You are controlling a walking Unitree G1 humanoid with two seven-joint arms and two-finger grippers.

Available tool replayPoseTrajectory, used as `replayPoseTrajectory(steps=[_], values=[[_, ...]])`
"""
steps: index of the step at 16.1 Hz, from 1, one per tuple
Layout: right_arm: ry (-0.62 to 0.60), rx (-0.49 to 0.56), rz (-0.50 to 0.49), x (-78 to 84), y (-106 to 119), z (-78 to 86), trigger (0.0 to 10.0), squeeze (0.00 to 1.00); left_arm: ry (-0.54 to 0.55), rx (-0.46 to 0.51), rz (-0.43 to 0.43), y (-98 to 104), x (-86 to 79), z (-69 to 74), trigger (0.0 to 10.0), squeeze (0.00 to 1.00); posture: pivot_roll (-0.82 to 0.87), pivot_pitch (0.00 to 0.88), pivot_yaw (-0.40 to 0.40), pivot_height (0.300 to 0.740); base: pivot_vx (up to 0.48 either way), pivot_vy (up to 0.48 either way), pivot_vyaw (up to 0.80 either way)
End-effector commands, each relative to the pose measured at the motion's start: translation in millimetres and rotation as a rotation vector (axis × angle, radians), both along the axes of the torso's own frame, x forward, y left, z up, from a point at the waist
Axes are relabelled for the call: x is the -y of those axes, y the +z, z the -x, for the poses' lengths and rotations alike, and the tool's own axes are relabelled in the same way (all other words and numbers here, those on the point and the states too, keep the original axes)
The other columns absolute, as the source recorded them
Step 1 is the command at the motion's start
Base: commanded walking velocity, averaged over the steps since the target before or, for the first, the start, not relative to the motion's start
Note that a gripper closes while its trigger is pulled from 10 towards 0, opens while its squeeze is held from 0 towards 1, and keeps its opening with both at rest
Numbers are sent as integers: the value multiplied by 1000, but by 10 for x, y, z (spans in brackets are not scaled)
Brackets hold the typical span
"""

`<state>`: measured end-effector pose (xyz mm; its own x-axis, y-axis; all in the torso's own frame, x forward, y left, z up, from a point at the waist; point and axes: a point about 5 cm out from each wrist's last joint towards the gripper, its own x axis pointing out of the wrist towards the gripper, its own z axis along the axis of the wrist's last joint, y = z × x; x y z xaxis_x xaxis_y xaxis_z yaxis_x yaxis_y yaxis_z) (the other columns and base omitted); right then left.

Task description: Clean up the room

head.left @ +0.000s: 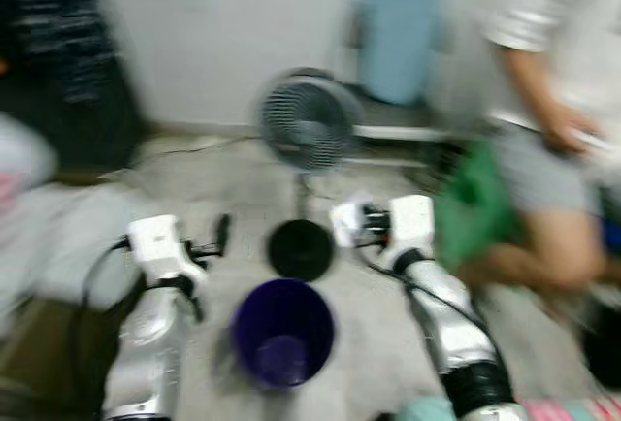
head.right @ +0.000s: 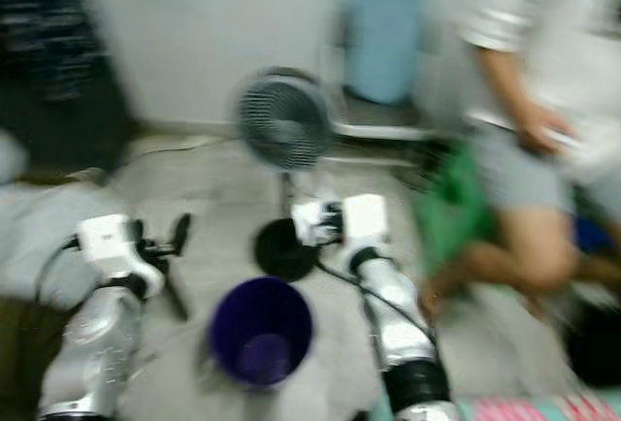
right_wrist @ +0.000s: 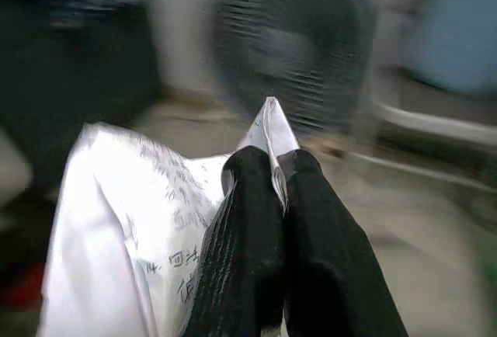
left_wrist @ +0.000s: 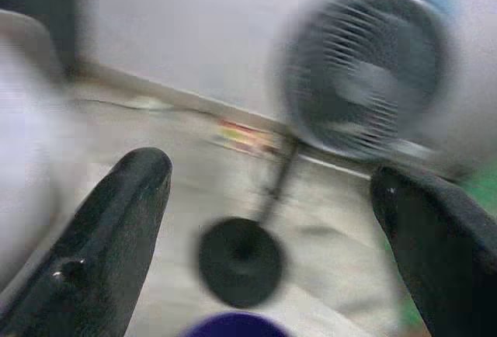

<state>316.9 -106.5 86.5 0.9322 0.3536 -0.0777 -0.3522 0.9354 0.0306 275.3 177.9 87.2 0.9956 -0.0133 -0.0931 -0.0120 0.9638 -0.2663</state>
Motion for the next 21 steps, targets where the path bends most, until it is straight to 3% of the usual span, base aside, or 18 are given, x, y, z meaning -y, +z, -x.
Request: replayPoseTrajectory(steps=[1, 5, 12, 21], values=[[-12, 11, 13, 62, 25, -22, 10000, 0, -11, -5, 2, -13, 49, 4, 10000, 0, -77, 24, -42, 740, 0, 0, 800], [-11, 10, 14, 76, 22, -19, 10000, 0, -11, -6, 9, -17, 70, 10, 10000, 0, -81, 31, -47, 740, 0, 0, 770], [-30, -13, 17, 87, 0, -38, 10000, 0, -25, 2, 23, -6, 84, 4, 10000, 0, -81, 32, -47, 740, 0, 0, 0], [-30, -12, 34, 29, -20, -49, 10000, 0, -29, -13, 3, -56, 34, 49, 10000, 0, -65, 21, -49, 740, 0, 0, -677]])
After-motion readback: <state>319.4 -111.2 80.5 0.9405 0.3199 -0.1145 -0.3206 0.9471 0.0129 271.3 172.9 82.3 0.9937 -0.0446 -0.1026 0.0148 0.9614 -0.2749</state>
